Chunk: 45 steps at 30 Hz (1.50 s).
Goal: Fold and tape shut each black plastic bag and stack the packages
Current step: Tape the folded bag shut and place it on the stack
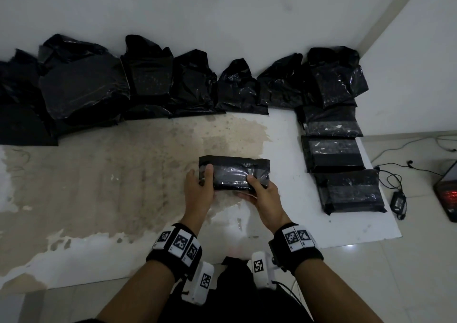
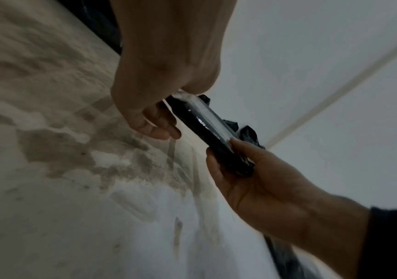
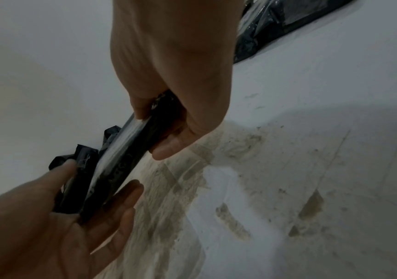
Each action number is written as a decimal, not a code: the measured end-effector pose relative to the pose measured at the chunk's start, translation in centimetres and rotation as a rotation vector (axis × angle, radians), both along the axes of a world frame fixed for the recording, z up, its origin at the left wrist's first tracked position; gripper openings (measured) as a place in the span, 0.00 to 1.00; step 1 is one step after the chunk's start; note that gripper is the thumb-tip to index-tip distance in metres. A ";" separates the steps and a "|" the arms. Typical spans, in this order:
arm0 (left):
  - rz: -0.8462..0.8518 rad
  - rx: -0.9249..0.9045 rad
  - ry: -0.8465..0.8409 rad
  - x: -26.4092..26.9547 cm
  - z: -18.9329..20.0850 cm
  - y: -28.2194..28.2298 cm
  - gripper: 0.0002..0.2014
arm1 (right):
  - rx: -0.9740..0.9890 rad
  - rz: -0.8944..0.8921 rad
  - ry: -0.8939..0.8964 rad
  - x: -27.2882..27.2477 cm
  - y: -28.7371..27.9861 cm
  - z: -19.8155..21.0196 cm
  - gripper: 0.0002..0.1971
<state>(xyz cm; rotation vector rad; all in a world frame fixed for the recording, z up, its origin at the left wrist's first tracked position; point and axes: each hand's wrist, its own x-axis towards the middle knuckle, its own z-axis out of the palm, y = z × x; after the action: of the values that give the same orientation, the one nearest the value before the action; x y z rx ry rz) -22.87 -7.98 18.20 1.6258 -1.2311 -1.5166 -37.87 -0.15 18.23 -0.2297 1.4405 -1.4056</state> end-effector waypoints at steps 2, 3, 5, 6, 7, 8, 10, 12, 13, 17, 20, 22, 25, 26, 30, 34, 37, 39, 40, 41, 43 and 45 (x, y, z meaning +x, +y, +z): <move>-0.023 0.074 -0.024 -0.5 0.2 0.0 0.28 | -0.014 0.016 0.040 0.0 -0.1 0.4 0.16; -0.056 0.088 -0.023 -0.8 0.5 0.2 0.27 | -0.029 0.025 0.068 0.1 -0.1 0.6 0.17; -0.090 0.071 -0.011 -1.6 0.8 0.7 0.23 | -0.064 0.023 0.139 0.7 -0.3 1.0 0.18; -0.081 0.048 -0.001 -1.8 1.0 0.9 0.22 | -0.070 0.006 0.177 1.1 -0.4 0.9 0.17; -0.071 0.028 -0.001 -2.0 0.9 1.0 0.22 | -0.064 -0.023 0.211 1.5 -0.6 0.9 0.15; -0.067 0.001 -0.005 -2.2 0.9 1.1 0.20 | -0.052 -0.058 0.230 1.8 -0.7 0.8 0.14; -0.088 -0.035 -0.024 -2.3 0.8 1.3 0.17 | -0.032 -0.124 0.216 2.3 -0.9 0.6 0.12; -0.090 -0.072 -0.028 -2.4 1.0 1.6 0.17 | -0.032 -0.169 0.161 2.5 -1.1 0.9 0.12; -0.078 -0.074 -0.022 -2.3 0.9 1.6 0.18 | -0.028 -0.192 0.129 2.5 -1.2 1.1 0.11; -0.067 -0.071 -0.022 -2.3 0.7 1.6 0.22 | 0.028 -0.253 0.038 2.2 -1.4 1.3 0.13; -0.110 -0.088 -0.024 -2.4 0.8 1.4 0.23 | 0.002 -0.271 0.015 1.9 -1.2 1.5 0.16; -0.133 -0.097 -0.031 -2.3 1.0 1.1 0.22 | -0.004 -0.284 0.016 1.2 -1.0 1.5 0.18; -0.158 -0.094 -0.020 -2.2 0.9 0.7 0.20 | 0.028 -0.287 0.035 -0.4 -0.7 1.3 0.18; -0.162 -0.090 -0.011 -2.2 0.9 0.6 0.21 | 0.036 -0.271 0.067 -0.8 -0.7 1.2 0.18; -0.160 -0.049 0.058 -3.2 1.1 0.8 0.26 | 0.030 -0.219 0.136 -1.8 -0.2 0.8 0.21; -0.177 0.034 0.064 -4.8 1.2 0.7 0.28 | 0.014 -0.220 0.024 -3.2 0.5 0.9 0.21; -0.220 0.075 0.035 -6.0 1.6 0.4 0.25 | 0.014 -0.157 -0.074 -5.0 0.9 1.2 0.24; -0.256 0.092 0.041 -7.0 1.7 0.2 0.22 | 0.007 -0.127 -0.068 -6.0 1.0 1.2 0.23; -0.284 0.097 0.026 -7.4 1.8 0.0 0.21 | 0.008 -0.136 -0.044 -6.5 1.0 1.2 0.20; -0.316 0.090 -0.021 -7.8 1.6 -0.1 0.20 | 0.013 -0.149 -0.010 -7.1 1.0 1.2 0.18; -0.386 0.048 -0.140 -8.3 1.2 -0.4 0.20 | 0.039 -0.178 0.062 -8.5 1.2 1.4 0.14; -0.429 0.000 -0.241 -8.3 0.5 -0.6 0.26 | 0.061 -0.189 0.138 -10.6 1.7 1.8 0.13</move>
<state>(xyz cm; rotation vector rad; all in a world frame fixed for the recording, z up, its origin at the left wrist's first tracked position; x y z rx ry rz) -31.21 -8.56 18.75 1.6525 -1.8045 -1.5944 -48.49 1.57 20.06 -0.1572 1.6509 -1.5191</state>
